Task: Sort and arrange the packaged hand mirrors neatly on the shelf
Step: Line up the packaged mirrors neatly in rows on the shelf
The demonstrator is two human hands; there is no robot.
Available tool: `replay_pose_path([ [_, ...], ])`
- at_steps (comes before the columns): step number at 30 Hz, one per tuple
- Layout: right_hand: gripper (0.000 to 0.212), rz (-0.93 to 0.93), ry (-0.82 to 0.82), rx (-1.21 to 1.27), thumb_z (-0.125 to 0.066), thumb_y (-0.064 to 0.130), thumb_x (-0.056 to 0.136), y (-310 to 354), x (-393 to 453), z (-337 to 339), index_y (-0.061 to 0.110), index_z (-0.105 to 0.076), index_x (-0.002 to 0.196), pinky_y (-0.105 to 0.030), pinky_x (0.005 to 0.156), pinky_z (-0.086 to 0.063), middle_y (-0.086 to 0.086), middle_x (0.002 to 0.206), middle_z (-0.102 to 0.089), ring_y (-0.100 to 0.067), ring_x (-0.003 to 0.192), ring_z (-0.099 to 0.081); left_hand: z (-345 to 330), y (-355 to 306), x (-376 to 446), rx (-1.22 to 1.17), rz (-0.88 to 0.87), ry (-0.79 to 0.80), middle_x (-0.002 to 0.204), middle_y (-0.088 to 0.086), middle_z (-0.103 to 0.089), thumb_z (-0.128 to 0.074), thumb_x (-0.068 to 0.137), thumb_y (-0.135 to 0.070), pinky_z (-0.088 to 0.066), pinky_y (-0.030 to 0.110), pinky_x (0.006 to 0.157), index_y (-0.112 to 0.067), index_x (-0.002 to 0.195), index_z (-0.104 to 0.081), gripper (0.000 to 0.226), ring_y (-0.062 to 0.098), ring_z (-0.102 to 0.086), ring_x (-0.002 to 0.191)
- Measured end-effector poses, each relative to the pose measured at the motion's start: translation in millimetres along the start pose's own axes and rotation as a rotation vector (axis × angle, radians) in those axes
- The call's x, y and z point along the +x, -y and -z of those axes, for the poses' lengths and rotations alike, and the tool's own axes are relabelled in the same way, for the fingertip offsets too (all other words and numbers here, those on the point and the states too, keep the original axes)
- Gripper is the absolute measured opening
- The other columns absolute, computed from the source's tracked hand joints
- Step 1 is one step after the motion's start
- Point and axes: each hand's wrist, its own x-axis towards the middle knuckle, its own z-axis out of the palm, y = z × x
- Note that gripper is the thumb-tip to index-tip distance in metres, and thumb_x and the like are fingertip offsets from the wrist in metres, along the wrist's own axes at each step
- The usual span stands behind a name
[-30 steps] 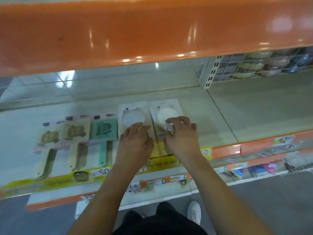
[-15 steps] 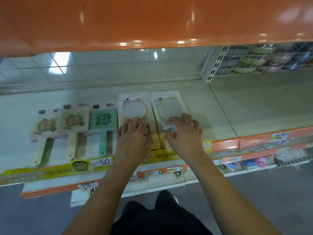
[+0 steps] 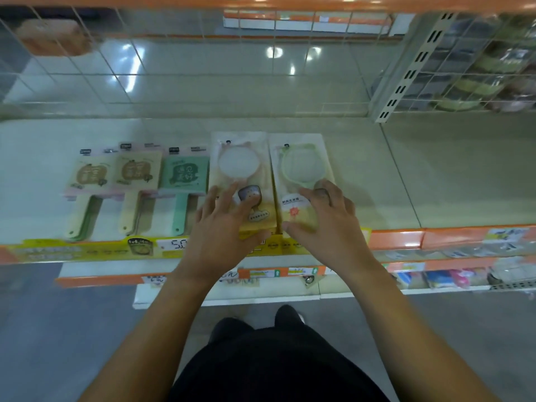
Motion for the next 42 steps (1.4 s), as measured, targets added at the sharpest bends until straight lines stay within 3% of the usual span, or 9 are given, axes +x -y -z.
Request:
replay_pose_path([
  [5, 0.085, 0.031, 0.064, -0.003, -0.071, 0.068, 0.067, 2, -4, 6, 0.041, -0.039, 0.141, -0.051, 0.107, -0.036, 0.001, 0.153, -0.018, -0.036, 0.134, -0.027, 0, 0, 0, -0.004, -0.013, 0.015, 0.156, -0.005, -0.022, -0.064, 0.076, -0.063, -0.024, 0.059, 0.109, -0.042, 0.136, -0.044, 0.067, 0.039, -0.013, 0.143],
  [8, 0.083, 0.053, 0.062, -0.032, -0.076, 0.061, 0.068, 1, -6, 5, 0.043, -0.041, 0.141, -0.052, 0.106, -0.037, 0.001, 0.153, -0.019, -0.037, 0.132, -0.028, -1, 0, -2, 0.027, 0.000, 0.040, 0.157, -0.006, -0.019, -0.063, 0.079, -0.059, -0.022, 0.056, 0.111, -0.045, 0.138, -0.042, 0.064, 0.036, -0.011, 0.144],
  [13, 0.083, 0.015, 0.068, -0.066, -0.072, 0.066, 0.069, 3, 1, 3, 0.044, -0.039, 0.142, -0.050, 0.104, -0.034, 0.002, 0.155, -0.017, -0.038, 0.132, -0.029, -2, 0, -1, -0.012, 0.009, 0.036, 0.155, -0.005, -0.026, -0.062, 0.080, -0.059, -0.026, 0.056, 0.111, -0.044, 0.135, -0.046, 0.060, 0.036, -0.016, 0.142],
  [16, 0.082, 0.019, 0.106, -0.065, -0.060, 0.075, 0.074, 3, 1, 4, 0.046, -0.032, 0.145, -0.053, 0.107, -0.030, 0.001, 0.160, -0.008, -0.039, 0.137, -0.022, -3, 0, 1, 0.007, -0.011, 0.006, 0.153, -0.002, -0.031, -0.060, 0.078, -0.063, -0.028, 0.057, 0.110, -0.042, 0.134, -0.048, 0.060, 0.037, -0.021, 0.141],
  [23, 0.072, 0.010, 0.177, -0.109, -0.041, 0.073, 0.086, 5, -2, -1, 0.048, -0.018, 0.149, -0.055, 0.111, -0.024, 0.002, 0.162, 0.008, -0.042, 0.141, -0.010, -9, -5, 0, 0.019, 0.011, 0.032, 0.154, -0.007, -0.028, -0.045, 0.082, -0.071, -0.022, 0.057, 0.111, -0.045, 0.129, -0.054, 0.055, 0.036, -0.013, 0.143],
  [28, 0.070, 0.018, 0.169, -0.084, -0.049, 0.069, 0.085, -1, -3, 0, 0.048, -0.026, 0.148, -0.052, 0.113, -0.023, 0.005, 0.162, 0.003, -0.040, 0.142, -0.011, -8, -8, 1, 0.025, 0.023, 0.064, 0.155, -0.007, -0.024, -0.051, 0.083, -0.064, -0.020, 0.060, 0.112, -0.043, 0.128, -0.055, 0.049, 0.034, -0.009, 0.144],
  [33, 0.063, -0.035, 0.148, -0.084, -0.042, 0.074, 0.085, 7, 4, 8, 0.052, -0.032, 0.143, -0.055, 0.115, -0.012, 0.003, 0.162, -0.004, -0.043, 0.144, -0.007, -6, -9, 8, 0.085, 0.013, -0.016, 0.147, -0.002, -0.035, -0.032, 0.082, -0.076, -0.027, 0.062, 0.106, -0.044, 0.123, -0.057, 0.057, 0.034, -0.027, 0.138],
  [36, 0.056, -0.049, 0.073, -0.078, -0.040, 0.066, 0.092, 15, 19, 12, 0.049, -0.031, 0.144, -0.054, 0.117, -0.011, 0.001, 0.162, -0.009, -0.042, 0.145, -0.006, -6, -10, 17, 0.067, -0.015, -0.077, 0.147, -0.002, -0.038, -0.032, 0.086, -0.065, -0.026, 0.056, 0.109, -0.038, 0.128, -0.051, 0.053, 0.030, -0.028, 0.139],
  [42, 0.043, -0.008, -0.114, -0.101, -0.045, 0.043, 0.095, 20, 63, 2, 0.039, -0.044, 0.138, -0.046, 0.112, -0.024, 0.002, 0.153, -0.029, -0.031, 0.142, -0.023, -11, -6, 61, 0.093, 0.007, -0.131, 0.150, 0.001, -0.034, -0.042, 0.093, -0.038, -0.023, 0.047, 0.112, -0.027, 0.134, -0.044, 0.042, 0.028, -0.026, 0.140],
])
